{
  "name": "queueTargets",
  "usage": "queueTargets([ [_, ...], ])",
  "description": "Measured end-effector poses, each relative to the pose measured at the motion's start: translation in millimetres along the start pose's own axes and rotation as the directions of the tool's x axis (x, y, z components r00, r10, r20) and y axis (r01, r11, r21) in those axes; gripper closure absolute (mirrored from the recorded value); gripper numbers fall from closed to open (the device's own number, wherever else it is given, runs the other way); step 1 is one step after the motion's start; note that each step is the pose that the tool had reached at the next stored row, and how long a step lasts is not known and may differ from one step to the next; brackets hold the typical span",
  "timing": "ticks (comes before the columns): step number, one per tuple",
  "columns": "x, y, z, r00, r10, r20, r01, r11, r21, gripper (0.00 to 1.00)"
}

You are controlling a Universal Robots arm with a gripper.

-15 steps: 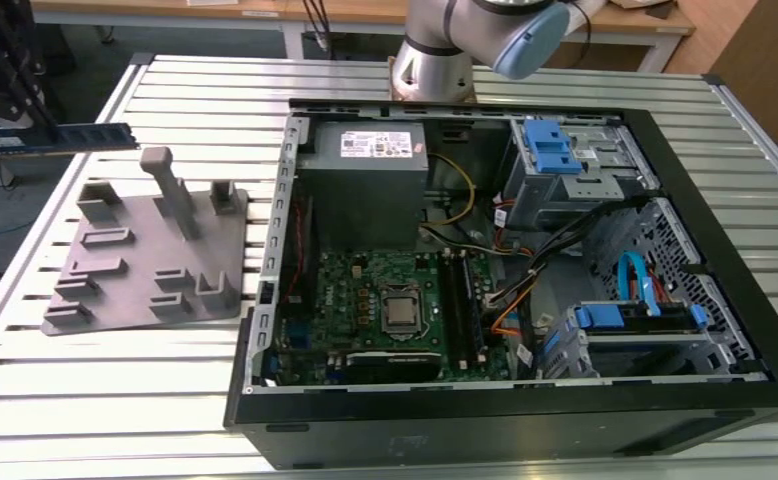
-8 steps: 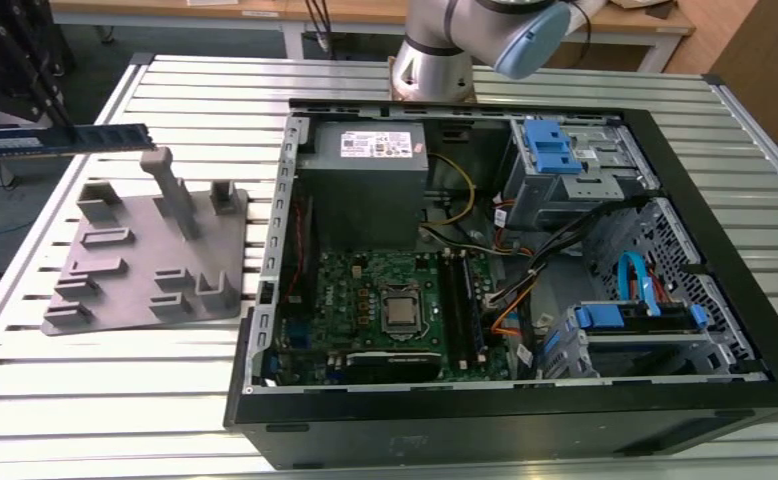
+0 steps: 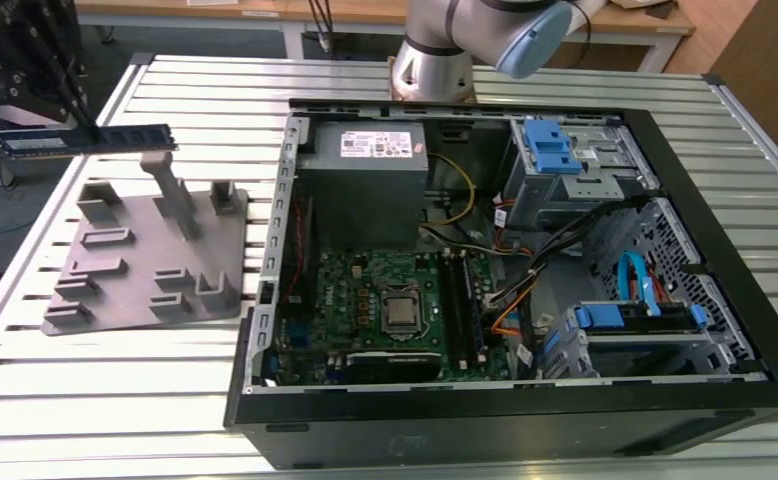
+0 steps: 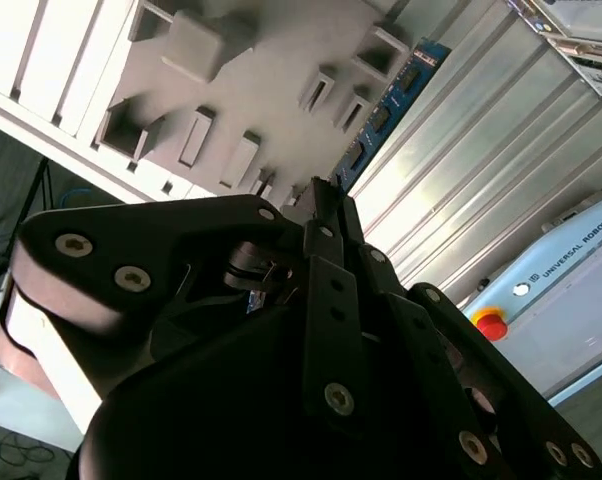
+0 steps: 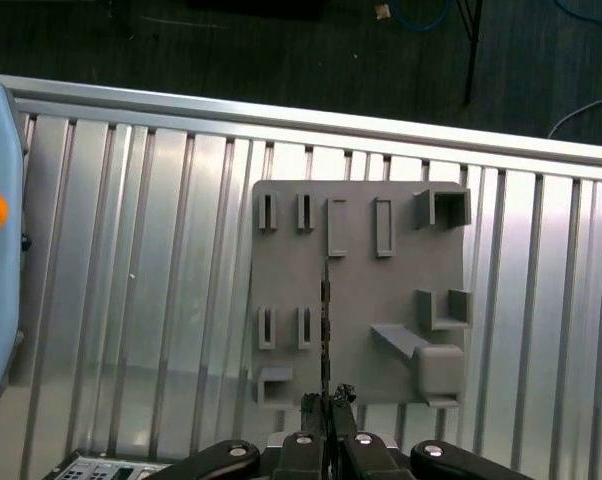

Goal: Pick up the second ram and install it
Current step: 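Pick up the second ram and move it above second insertion slot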

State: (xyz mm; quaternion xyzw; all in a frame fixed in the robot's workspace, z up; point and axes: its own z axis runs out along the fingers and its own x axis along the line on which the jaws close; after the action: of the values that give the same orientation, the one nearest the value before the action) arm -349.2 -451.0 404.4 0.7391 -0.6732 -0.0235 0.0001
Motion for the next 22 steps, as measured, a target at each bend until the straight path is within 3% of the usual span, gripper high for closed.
queueTargets([
  [22, 6.1, -65.1, -2.2, 1.0, 0.0, -0.0001, 0.0, 1.0, 0.0, 0.86],
])
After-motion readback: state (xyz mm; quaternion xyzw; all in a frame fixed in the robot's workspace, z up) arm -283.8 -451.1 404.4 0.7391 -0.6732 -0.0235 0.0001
